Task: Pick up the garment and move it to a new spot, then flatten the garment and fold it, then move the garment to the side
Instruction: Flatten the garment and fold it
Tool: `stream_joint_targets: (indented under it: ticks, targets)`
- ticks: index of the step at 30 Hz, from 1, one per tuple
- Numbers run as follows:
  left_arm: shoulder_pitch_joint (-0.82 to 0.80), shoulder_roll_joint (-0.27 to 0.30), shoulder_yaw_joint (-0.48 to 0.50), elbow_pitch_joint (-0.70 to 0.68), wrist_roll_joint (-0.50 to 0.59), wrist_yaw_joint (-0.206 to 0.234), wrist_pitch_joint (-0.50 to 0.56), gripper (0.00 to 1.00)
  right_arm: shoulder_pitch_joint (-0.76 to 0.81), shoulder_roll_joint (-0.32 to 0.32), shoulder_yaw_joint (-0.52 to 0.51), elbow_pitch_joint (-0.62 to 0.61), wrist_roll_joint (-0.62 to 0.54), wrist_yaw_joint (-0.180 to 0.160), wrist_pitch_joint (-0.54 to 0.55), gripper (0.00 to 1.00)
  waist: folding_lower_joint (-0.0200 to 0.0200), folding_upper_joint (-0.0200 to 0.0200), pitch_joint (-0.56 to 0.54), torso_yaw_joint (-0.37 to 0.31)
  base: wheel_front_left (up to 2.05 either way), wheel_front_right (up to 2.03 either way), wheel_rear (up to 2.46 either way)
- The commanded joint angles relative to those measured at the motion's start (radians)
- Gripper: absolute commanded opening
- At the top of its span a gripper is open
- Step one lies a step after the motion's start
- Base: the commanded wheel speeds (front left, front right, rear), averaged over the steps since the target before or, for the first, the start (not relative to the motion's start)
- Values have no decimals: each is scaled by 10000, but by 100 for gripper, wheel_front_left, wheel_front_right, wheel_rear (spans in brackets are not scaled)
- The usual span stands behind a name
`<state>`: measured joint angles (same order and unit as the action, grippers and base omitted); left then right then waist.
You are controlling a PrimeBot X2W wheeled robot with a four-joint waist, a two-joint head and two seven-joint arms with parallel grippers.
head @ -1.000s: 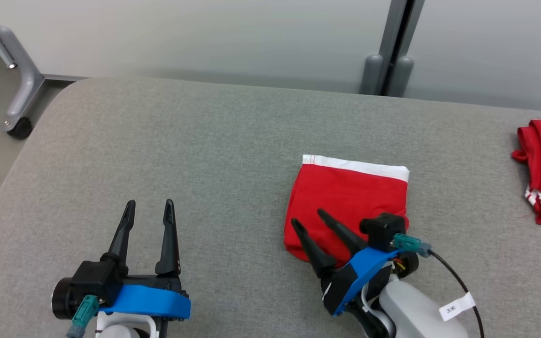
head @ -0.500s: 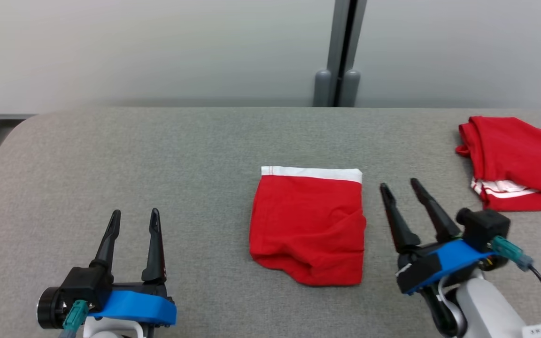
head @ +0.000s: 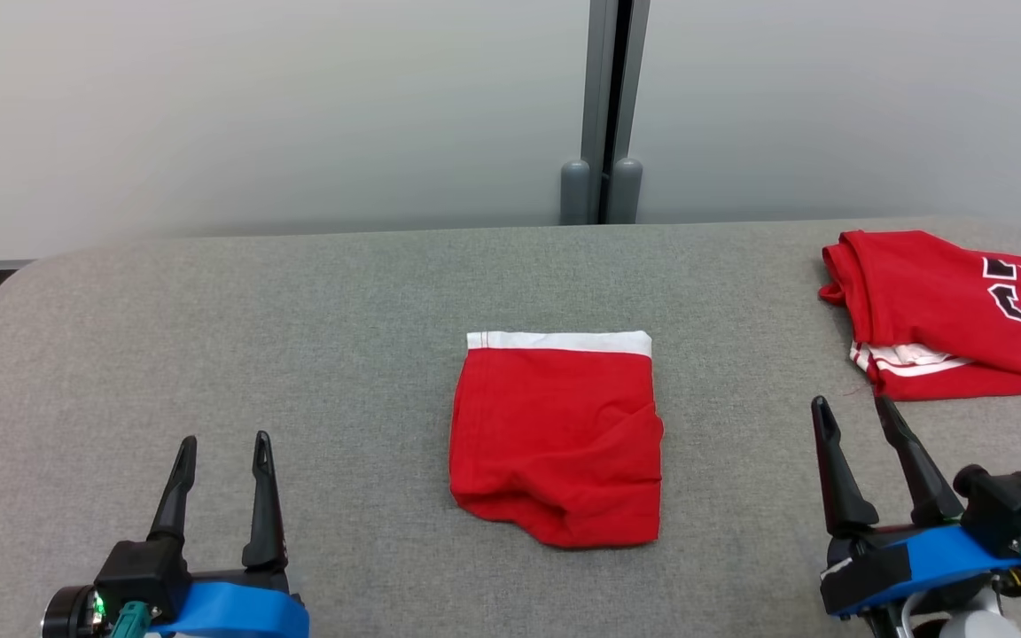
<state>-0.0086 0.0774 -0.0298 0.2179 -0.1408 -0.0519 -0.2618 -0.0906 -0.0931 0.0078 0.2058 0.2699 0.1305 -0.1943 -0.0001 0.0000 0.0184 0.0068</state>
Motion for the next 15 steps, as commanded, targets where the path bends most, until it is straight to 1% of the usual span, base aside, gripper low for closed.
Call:
stream_joint_targets:
  ticks: [1,7,15]
  targets:
    - [155,33,52,-62,31,89,-43,100,345,124,-154,-340,-139,7,152,100,1,0,-65,11,0,0,0]
    - [409,77,38,-121,11,221,5,100,976,350,-387,-1205,-487,8,646,100,1,0,-222,48,0,0,0]
    - [467,150,-48,-240,2,296,150,100,1235,421,-451,-1507,-706,7,986,100,1,0,-225,104,0,0,0]
